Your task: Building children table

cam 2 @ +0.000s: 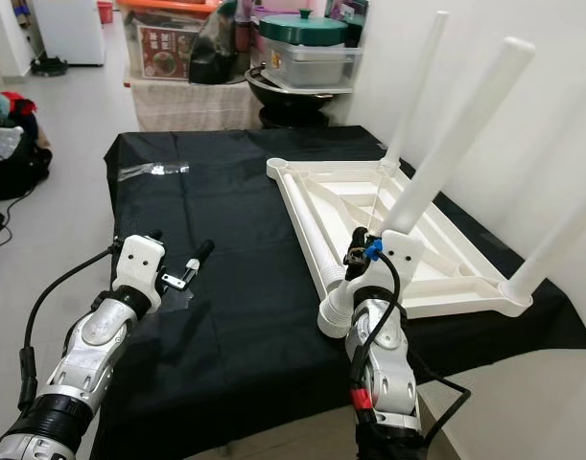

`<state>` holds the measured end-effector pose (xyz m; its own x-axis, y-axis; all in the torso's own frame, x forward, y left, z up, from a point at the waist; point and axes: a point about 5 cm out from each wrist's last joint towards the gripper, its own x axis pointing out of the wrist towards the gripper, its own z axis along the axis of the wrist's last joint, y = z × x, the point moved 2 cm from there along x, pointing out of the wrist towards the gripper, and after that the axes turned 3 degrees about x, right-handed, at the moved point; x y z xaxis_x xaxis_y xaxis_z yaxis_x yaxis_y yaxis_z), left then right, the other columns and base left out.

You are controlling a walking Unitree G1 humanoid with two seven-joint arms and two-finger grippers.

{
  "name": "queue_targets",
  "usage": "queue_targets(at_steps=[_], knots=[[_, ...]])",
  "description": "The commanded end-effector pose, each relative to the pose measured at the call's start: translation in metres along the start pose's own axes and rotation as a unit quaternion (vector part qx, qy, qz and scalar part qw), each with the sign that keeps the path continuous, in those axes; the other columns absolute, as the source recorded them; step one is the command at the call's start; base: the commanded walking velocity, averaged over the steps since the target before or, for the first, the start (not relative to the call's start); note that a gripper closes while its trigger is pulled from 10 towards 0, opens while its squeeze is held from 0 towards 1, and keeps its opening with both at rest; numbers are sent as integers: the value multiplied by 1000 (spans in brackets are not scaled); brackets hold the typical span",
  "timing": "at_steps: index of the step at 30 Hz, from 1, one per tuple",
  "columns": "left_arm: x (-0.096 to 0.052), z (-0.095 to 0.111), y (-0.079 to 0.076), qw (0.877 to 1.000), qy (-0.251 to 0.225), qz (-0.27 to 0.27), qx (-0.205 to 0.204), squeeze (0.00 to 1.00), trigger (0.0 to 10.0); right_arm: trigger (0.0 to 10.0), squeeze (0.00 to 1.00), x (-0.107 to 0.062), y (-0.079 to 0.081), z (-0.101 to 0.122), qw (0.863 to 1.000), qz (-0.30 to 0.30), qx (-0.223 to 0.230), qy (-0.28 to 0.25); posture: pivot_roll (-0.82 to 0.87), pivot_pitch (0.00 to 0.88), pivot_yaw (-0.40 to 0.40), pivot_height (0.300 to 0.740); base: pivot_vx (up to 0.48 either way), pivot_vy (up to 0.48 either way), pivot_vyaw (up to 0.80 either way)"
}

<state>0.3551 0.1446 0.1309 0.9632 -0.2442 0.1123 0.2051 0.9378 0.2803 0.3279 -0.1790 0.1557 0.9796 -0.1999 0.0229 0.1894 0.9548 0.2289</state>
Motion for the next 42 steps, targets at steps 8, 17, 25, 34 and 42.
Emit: queue_targets(at_steps=[8, 17, 25, 34, 42], knots=[[-1, -3, -1, 1000, 2, 2, -5, 0, 10000, 10000, 0, 4, 4, -36, 991, 81, -47, 96, 22, 0, -78, 740, 0, 0, 0], [-2, -3, 0, 1000, 3, 4, -5, 0, 10000, 10000, 0, 0, 29, -5, 972, 228, -32, 54, 20, 0, -79, 740, 0, 0, 0], [-2, -3, -2, 1000, 3, 1, -7, 0, 10000, 10000, 0, -14, 41, 3, 935, 344, -49, 67, 18, 0, -77, 740, 0, 0, 0], [-2, -3, -2, 1000, 3, 1, -8, 0, 10000, 10000, 0, -17, 44, 13, 904, 418, -59, 70, 21, 0, -81, 740, 0, 0, 0], [-2, -3, -2, 1000, 4, 1, -8, 0, 10000, 10000, 0, -10, 40, 19, 901, 423, -66, 70, 23, 0, -82, 740, 0, 0, 0]])
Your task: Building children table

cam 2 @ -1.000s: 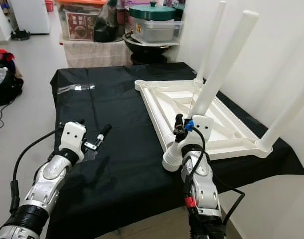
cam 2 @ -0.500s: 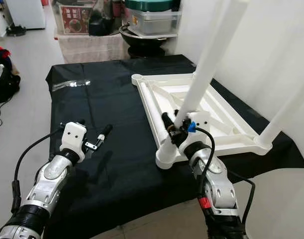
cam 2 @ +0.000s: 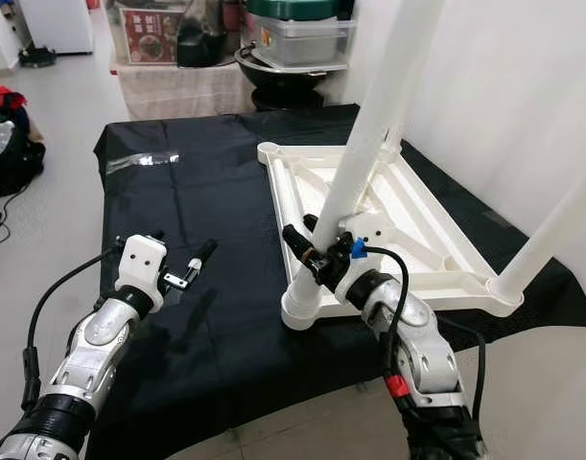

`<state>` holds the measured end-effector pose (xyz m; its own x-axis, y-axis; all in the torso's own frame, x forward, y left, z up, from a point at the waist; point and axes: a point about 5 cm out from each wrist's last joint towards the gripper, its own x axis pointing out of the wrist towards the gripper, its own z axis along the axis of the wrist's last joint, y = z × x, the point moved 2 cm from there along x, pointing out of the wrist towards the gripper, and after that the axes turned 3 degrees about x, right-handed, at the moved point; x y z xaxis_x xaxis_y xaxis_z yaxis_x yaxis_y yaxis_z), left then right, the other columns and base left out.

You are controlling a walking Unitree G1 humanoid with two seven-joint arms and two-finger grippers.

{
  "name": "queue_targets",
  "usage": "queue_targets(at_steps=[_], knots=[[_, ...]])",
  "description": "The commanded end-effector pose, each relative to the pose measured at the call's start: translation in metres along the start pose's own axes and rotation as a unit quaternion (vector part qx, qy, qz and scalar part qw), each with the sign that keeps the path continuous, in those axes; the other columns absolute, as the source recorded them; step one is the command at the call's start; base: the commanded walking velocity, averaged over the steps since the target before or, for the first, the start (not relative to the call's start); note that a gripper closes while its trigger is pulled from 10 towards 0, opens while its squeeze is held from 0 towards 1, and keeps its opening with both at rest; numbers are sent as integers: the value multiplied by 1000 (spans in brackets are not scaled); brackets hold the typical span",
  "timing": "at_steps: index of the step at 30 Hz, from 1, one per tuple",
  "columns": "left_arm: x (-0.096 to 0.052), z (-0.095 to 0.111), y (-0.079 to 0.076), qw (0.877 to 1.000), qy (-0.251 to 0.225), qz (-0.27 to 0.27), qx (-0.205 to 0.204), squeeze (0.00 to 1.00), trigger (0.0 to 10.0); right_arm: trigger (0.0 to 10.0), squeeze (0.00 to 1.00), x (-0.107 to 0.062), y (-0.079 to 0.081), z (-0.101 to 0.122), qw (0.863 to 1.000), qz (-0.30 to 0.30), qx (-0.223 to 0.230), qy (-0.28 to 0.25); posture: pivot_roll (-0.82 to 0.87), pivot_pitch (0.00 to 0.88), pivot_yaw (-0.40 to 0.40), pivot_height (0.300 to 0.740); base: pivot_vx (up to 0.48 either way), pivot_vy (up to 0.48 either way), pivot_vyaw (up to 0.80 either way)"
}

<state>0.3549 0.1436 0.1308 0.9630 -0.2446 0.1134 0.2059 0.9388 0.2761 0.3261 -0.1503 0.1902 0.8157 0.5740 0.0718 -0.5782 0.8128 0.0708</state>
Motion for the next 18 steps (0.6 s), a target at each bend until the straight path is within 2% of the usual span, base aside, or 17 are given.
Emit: queue_targets(at_steps=[1, 7, 18], knots=[[-2, -3, -1, 1000, 5, 1, -6, 0, 10000, 10000, 0, 2, 6, -8, 999, 34, 1, 33, 23, 0, -82, 740, 0, 0, 0], [-2, -3, -2, 1000, 5, 1, -6, 0, 10000, 10000, 0, 2, 1, -7, 999, 32, -13, 43, 22, 0, -84, 740, 0, 0, 0], [-2, -5, -2, 1000, 7, 0, -5, 0, 10000, 10000, 0, 3, -3, -11, 999, 14, -7, 49, 23, 0, -82, 740, 0, 0, 0]])
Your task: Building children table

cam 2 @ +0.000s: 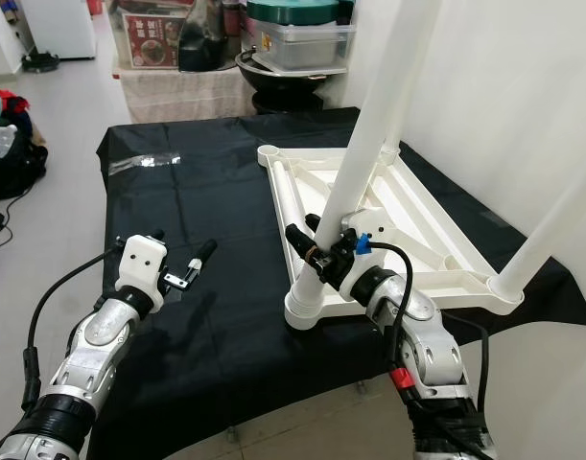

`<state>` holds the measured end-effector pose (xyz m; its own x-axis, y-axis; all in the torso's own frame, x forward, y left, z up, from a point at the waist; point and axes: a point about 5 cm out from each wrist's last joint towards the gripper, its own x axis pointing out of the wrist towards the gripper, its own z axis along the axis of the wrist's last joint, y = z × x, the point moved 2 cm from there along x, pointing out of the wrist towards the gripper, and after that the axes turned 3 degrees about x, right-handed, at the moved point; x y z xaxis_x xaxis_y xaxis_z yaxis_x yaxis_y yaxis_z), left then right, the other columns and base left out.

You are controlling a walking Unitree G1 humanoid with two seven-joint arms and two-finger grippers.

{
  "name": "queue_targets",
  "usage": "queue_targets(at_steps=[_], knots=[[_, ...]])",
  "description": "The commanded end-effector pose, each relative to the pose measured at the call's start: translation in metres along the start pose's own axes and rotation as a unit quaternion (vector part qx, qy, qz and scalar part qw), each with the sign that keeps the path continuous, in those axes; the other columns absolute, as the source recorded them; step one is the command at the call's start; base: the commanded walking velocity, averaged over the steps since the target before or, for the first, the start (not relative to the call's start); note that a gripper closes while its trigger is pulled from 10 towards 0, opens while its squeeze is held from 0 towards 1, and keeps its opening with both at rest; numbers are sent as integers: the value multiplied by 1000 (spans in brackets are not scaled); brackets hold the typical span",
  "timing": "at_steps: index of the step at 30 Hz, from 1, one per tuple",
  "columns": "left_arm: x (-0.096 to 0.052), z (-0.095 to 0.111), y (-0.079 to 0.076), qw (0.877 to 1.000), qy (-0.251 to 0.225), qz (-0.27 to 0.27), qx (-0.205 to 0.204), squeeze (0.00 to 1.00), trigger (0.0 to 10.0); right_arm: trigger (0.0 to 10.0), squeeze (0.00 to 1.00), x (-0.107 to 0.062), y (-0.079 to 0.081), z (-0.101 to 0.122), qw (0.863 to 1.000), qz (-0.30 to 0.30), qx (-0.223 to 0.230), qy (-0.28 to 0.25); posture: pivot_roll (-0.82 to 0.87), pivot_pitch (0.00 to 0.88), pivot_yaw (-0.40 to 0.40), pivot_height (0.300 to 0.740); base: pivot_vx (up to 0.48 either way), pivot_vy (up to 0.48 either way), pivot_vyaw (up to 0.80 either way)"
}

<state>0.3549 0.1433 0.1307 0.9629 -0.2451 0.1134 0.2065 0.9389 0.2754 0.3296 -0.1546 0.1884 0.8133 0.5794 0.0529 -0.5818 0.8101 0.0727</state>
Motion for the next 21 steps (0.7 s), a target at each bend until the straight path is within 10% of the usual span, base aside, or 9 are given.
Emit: queue_targets(at_steps=[1, 5, 6, 13, 21], knots=[[-2, -5, -2, 1000, 7, 1, -5, 0, 10000, 10000, 0, 3, 2, -9, 999, 12, -8, 40, 23, 0, -82, 740, 0, 0, 0], [-2, -5, -2, 1000, 7, 0, -4, 0, 10000, 8980, 0, 4, 3, -10, 999, 8, -3, 36, 22, 0, -80, 740, 0, 0, 0], [-2, -5, -2, 1000, 8, -1, -4, 0, 10000, 0, 0, 5, 2, -8, 1000, 2, -1, 26, 23, 0, -79, 740, 0, 0, 0], [-2, -5, -1, 1000, 7, -1, -3, 0, 10000, 0, 0, 7, -3, 16, 1000, -9, -13, -12, 23, 0, -76, 740, 0, 0, 0], [-2, -4, 0, 1000, 7, -2, -2, 0, 10000, 0, 0, 3, -11, 115, 985, -13, -110, -133, 22, 0, -72, 740, 0, 0, 0]])
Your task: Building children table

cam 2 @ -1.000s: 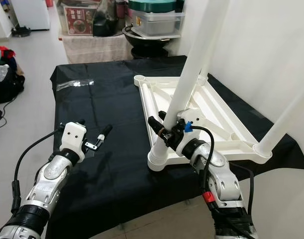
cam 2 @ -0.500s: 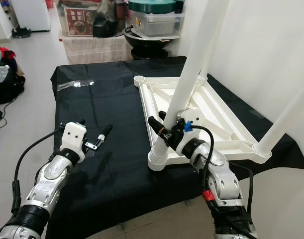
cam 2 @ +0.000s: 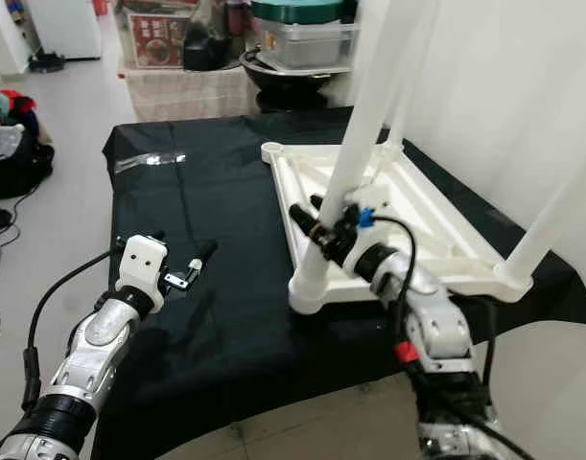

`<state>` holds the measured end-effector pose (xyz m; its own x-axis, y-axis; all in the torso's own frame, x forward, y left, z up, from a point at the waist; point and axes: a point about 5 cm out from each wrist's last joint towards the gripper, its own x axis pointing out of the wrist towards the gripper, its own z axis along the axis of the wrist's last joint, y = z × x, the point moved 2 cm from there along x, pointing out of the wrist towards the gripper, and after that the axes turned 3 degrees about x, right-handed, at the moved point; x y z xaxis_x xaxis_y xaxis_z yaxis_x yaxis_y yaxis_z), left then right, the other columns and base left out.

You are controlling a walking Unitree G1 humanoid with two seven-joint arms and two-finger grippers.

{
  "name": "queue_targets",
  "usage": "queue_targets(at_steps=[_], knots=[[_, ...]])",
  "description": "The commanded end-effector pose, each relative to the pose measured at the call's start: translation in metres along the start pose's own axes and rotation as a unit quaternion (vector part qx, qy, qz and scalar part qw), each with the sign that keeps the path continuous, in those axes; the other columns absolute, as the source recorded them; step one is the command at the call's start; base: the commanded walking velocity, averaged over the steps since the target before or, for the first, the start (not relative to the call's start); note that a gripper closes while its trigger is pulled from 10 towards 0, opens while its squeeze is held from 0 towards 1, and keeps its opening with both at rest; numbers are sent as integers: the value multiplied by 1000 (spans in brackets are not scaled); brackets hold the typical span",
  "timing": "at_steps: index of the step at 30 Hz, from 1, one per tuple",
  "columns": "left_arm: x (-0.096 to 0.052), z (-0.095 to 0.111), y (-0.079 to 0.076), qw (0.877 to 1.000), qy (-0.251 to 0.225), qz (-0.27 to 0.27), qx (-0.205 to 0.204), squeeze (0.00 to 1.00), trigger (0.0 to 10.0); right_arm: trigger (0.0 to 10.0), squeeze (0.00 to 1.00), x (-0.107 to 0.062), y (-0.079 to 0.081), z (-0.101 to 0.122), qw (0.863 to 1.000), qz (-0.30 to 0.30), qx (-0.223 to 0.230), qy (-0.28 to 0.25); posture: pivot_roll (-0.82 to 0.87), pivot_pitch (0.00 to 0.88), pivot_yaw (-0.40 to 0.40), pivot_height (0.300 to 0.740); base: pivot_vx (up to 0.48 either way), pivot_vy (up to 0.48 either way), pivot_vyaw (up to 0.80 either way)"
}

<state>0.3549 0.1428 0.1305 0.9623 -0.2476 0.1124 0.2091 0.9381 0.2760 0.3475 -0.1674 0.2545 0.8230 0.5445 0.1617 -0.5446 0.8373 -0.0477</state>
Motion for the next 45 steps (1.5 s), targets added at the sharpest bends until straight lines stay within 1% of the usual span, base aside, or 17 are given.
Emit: queue_targets(at_steps=[1, 2, 3, 4, 5, 6, 7, 8, 10, 14, 20, 24, 25, 27, 31, 36, 45], knots=[[-2, -4, 0, 1000, 6, -1, -2, 0, 10000, 0, 0, -2, -2, 49, 996, 1, -47, -79, 22, 0, -72, 740, 0, 0, 0], [-2, -4, 0, 1000, 6, -1, -2, 0, 10000, 0, 0, -4, -6, 67, 993, -3, -53, -103, 21, 0, -71, 740, 0, 0, 0], [-2, -4, 0, 1000, 6, -1, -2, 0, 10000, 0, 0, -4, -6, 67, 993, -3, -53, -103, 21, 0, -71, 740, 0, 0, 0], [-2, -4, 0, 1000, 7, -1, -2, 0, 10000, 0, 0, -6, -15, 82, 990, -25, -45, -130, 21, 0, -71, 740, 0, 0, 0], [-2, -4, -1, 1000, 7, -1, -2, 0, 10000, 0, 0, -8, -26, 88, 987, -53, -28, -147, 22, 0, -71, 740, 0, 0, 0], [-2, -4, -1, 1000, 7, -1, -2, 0, 10000, 0, 0, -8, -26, 88, 987, -53, -28, -147, 22, 0, -71, 740, 0, 0, 0], [-2, -4, -1, 1000, 7, -2, -2, 0, 10000, 0, 0, -9, -32, 88, 985, -72, -15, -153, 22, 0, -71, 740, 0, 0, 0], [-2, -4, -1, 1000, 7, -2, -2, 0, 10000, 0, 0, -9, -36, 82, 985, -88, -2, -148, 27, 0, -72, 740, 0, 0, 0], [-3, -4, 0, 1000, 7, -1, -1, 0, 10000, 0, 0, -9, -34, 66, 987, -96, 10, -131, 27, 0, -70, 740, 0, 0, 0], [-3, -5, 1, 1000, 7, -1, -1, 0, 10000, 0, 0, -9, -32, 61, 987, -95, 14, -125, 27, 0, -70, 740, 0, 0, 0], [-3, -5, 0, 1000, 9, -4, 2, 0, 10000, 0, 0, -7, -15, 26, 993, -75, 45, -78, 26, 0, -65, 740, 0, 0, 0], [-2, -5, 0, 1000, 8, -5, 1, 0, 10000, 0, 0, -7, -11, 18, 994, -68, 48, -65, 27, 0, -65, 740, 0, 0, 0], [-2, -5, 0, 1000, 8, -6, 1, 0, 10000, 0, 0, -7, -7, 9, 996, -60, 51, -51, 28, 0, -64, 740, 0, 0, 0], [-2, -5, 0, 1000, 8, -6, 1, 0, 10000, 0, 0, -7, -7, 9, 996, -60, 51, -51, 28, 0, -64, 740, 0, 0, 0], [-2, -4, 0, 1000, 8, -6, 3, 0, 10000, 0, 0, -8, -2, -22, 997, -56, 44, -6, 29, 0, -64, 740, 0, 0, 0], [-3, -4, 1, 1000, 8, -7, 4, 0, 10000, 0, 0, -12, -5, -36, 997, -67, 32, 16, 33, 0, -64, 740, 0, 0, 0], [-3, -4, 1, 1000, 8, -6, 4, 0, 10000, 0, 0, -16, -12, -45, 996, -82, 23, 32, 34, 0, -65, 740, 0, 0, 0]])
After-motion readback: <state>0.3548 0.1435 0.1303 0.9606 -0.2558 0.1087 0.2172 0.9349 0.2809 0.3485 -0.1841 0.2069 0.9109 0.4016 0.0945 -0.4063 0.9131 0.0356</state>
